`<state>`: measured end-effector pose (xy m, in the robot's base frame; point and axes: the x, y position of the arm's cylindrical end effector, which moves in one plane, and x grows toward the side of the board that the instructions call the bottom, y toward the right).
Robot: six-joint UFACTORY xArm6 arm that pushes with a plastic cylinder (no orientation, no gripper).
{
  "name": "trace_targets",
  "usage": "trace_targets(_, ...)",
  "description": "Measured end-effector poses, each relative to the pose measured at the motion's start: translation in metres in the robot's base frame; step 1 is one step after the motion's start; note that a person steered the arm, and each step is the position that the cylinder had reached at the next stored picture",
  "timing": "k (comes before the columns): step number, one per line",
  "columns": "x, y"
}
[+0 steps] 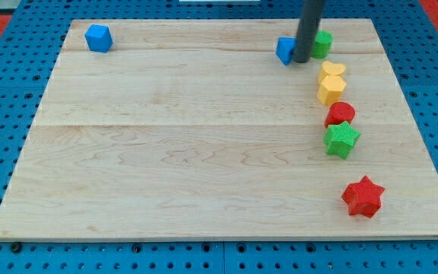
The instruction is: Move the blue triangle to the top center
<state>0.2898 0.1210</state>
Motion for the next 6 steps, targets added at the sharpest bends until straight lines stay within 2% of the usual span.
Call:
trace_targets(1, -0.015, -0.056)
trace_targets(3, 0.006, -0.023)
trace_targets(5, -0.051, -0.024)
trace_targets(6, -0.057, -0.021)
